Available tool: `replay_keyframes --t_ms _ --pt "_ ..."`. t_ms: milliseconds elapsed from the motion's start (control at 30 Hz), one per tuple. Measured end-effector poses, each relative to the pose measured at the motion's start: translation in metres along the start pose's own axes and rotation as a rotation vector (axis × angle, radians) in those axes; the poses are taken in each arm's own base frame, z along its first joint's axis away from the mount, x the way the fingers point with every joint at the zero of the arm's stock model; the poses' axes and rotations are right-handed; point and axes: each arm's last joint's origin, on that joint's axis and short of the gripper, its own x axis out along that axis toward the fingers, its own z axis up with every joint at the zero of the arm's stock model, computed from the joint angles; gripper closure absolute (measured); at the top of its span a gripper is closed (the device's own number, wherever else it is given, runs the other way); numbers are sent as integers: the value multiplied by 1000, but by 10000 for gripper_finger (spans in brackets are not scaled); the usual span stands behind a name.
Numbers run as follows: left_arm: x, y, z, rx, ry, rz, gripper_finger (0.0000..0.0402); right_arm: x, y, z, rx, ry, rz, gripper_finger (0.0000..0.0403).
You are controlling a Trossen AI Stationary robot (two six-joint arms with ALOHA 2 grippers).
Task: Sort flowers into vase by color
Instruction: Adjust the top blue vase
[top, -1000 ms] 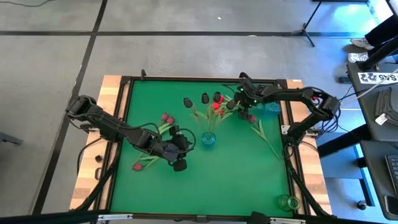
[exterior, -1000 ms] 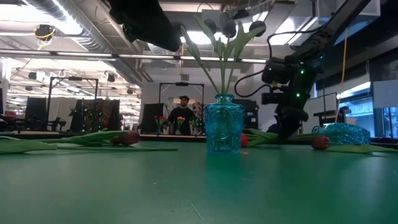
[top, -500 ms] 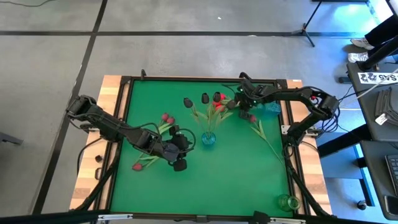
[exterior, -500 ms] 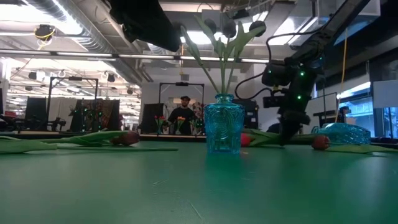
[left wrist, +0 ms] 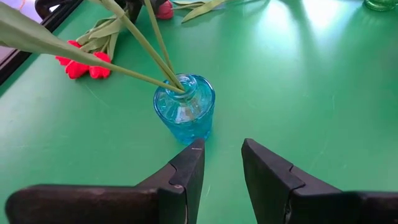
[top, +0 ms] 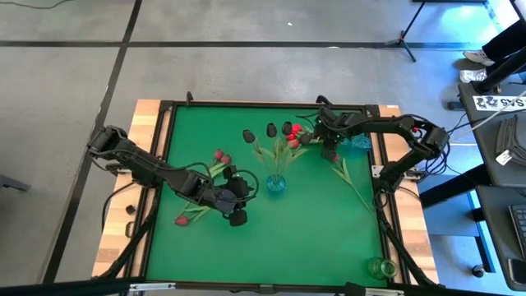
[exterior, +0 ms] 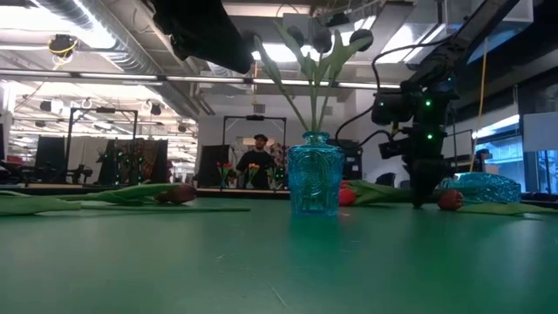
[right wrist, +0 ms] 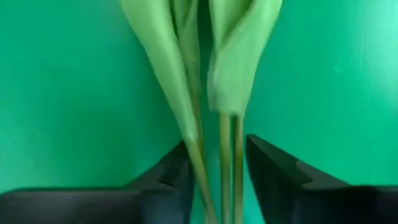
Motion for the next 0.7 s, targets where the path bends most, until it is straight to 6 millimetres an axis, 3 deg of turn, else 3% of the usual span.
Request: replay_keyframes --t_ms 433,567,700 --pt "0 0 0 2 -7 17 296 -45 0 -14 -10 -39 33 47" --pt "0 1 0 3 -11 26 296 -47 2 -21 -26 28 34 19" --pt "-1 -1 0 7 -12 24 296 -42 4 -27 -78 61 9 18"
